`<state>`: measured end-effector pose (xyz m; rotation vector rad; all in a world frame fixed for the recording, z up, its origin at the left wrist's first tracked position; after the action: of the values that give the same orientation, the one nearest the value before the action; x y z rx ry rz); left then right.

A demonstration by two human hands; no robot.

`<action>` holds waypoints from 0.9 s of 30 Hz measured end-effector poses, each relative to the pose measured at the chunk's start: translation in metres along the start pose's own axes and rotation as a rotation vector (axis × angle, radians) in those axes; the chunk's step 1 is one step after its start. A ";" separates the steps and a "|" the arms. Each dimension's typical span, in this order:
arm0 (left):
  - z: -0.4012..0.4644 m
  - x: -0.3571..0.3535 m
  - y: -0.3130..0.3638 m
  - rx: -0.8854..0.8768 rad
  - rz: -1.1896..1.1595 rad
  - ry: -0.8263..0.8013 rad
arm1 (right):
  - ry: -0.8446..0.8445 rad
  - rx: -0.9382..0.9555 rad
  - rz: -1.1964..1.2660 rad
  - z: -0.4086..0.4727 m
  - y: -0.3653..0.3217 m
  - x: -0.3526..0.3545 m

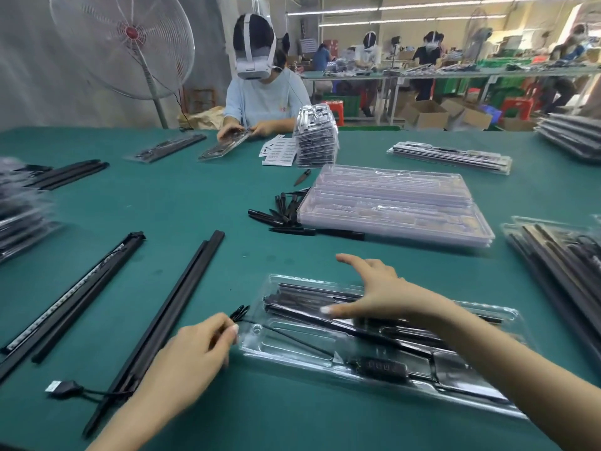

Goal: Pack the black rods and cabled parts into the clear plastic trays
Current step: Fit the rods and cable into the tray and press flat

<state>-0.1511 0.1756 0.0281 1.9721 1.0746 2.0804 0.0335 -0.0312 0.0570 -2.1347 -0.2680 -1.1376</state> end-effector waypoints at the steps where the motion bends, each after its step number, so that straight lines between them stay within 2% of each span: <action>1: 0.002 -0.001 0.000 0.002 -0.020 0.018 | -0.019 0.030 0.002 0.008 -0.015 -0.007; 5: 0.010 -0.001 0.002 -0.004 -0.095 0.086 | -0.111 0.058 -0.091 0.040 -0.063 -0.035; 8: 0.014 -0.001 0.003 -0.025 -0.049 0.112 | -0.139 0.033 -0.165 0.056 -0.082 -0.045; 19: 0.012 -0.010 -0.001 -0.049 -0.134 0.169 | -0.190 0.041 -0.241 0.076 -0.097 -0.043; 24: 0.016 -0.014 -0.006 0.003 -0.248 0.056 | -0.207 0.067 -0.438 0.082 -0.118 -0.040; 27: 0.019 -0.015 -0.007 0.046 -0.209 -0.025 | -0.235 0.088 -0.555 0.088 -0.132 -0.035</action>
<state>-0.1342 0.1814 0.0101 1.8115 1.2737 1.9355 0.0071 0.1290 0.0598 -2.1747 -1.0499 -1.1351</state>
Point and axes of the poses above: each hand's wrist, its own z-axis towards the middle knuckle, its own x-axis out of the back of the hand, y = z × x, the point moved 3 cm from there along z, towards the middle knuckle, and after that the axes turned 5 degrees about -y, right-handed, at the moved point
